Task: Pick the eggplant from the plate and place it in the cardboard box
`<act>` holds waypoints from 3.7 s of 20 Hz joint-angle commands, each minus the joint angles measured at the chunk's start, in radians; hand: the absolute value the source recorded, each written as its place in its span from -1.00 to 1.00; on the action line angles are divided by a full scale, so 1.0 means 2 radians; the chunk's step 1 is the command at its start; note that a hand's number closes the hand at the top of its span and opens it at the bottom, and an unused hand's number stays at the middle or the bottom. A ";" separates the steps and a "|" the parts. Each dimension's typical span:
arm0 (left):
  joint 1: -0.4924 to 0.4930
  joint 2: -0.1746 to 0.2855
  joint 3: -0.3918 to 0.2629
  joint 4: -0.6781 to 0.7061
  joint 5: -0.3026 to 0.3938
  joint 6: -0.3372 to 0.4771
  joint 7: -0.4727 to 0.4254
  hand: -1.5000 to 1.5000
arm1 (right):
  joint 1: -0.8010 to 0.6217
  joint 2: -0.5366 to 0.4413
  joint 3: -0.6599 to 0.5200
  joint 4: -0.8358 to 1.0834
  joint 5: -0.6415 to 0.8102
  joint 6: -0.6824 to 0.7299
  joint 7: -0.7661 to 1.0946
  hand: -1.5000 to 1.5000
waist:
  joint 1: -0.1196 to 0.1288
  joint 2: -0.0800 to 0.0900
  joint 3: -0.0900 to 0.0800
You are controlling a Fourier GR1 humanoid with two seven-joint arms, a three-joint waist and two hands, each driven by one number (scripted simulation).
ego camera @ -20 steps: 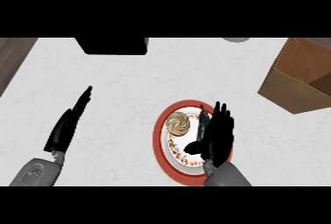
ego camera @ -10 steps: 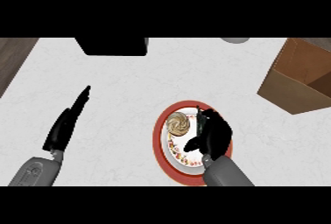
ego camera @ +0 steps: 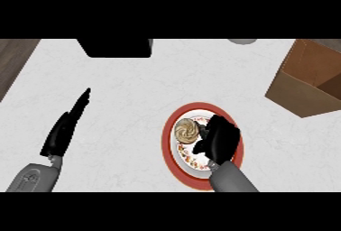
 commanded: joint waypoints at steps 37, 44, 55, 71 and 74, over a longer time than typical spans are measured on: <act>0.006 -0.008 0.041 -0.007 -0.020 -0.022 0.005 0.00 | -0.342 -0.204 -0.245 0.027 -0.070 0.370 -0.036 1.00 | -0.010 0.004 0.002; -0.003 -0.038 0.025 0.000 -0.041 -0.013 0.013 0.00 | -0.267 -0.245 -0.293 0.061 -0.088 0.339 -0.090 1.00 | -0.003 0.008 0.002; 0.018 -0.047 0.021 -0.031 -0.051 -0.013 0.015 0.00 | -0.213 -0.216 -0.386 0.127 -0.211 0.281 -0.216 -1.00 | 0.007 0.010 0.002; 0.006 -0.036 0.046 0.002 -0.043 -0.037 -0.007 0.00 | -0.193 -0.183 -0.546 0.089 -0.399 0.011 -0.441 -1.00 | 0.002 0.009 0.002; 0.016 -0.026 0.053 -0.018 -0.033 -0.054 -0.002 0.00 | -0.157 -0.202 -0.585 0.072 -0.454 0.007 -0.507 -1.00 | 0.001 0.008 0.003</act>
